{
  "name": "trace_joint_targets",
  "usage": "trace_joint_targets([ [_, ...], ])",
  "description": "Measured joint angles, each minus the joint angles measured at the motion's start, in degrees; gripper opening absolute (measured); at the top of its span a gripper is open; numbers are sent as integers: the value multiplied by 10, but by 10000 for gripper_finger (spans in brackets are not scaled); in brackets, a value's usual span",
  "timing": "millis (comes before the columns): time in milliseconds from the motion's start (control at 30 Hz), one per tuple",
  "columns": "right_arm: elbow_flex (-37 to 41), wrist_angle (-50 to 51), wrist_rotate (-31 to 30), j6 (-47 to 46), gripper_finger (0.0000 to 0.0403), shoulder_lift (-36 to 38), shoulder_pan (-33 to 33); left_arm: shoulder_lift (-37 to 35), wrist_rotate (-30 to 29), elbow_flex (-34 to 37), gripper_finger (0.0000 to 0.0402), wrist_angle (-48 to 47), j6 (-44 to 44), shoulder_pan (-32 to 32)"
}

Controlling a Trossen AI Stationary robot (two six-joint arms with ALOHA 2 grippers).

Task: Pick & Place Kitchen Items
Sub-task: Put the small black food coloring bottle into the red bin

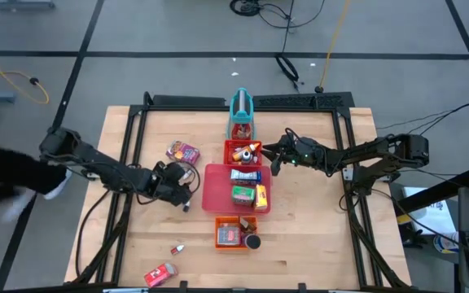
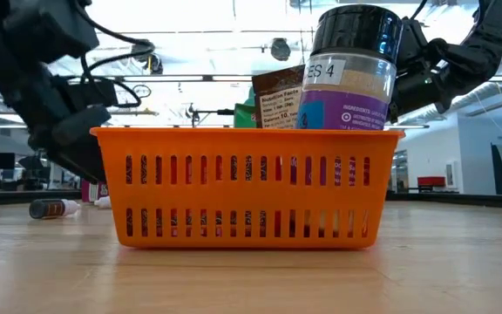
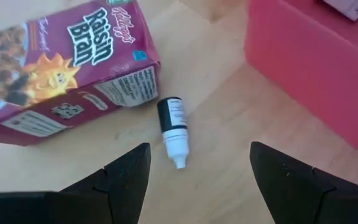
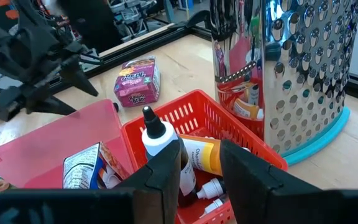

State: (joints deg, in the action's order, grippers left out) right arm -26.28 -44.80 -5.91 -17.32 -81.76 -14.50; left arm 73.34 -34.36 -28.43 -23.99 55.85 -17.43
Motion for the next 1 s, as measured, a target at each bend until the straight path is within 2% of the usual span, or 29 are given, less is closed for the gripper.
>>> trace_joint_targets([
  [367, 0, -3, 0, 0, 105, 0, 0, 5, 43, 66, 271, 113, 2, 53],
  [467, 0, -3, 0, 0, 105, 0, 0, 5, 45, 78, 260, 130, 0, 57],
  [600, 0, -4, 0, 0, 105, 0, 0, 5, 43, 86, 206, 141, 0, 59],
  [867, 0, -4, 0, 0, 105, 0, 0, 5, 38, 86, 37, 143, -12, 59],
  [933, 0, -4, 0, 0, 105, 0, 0, 5, 35, 86, 18, 143, -13, 59],
  [1000, 0, -4, 0, 0, 105, 0, 0, 5, 34, 86, 22, 143, -13, 59],
])
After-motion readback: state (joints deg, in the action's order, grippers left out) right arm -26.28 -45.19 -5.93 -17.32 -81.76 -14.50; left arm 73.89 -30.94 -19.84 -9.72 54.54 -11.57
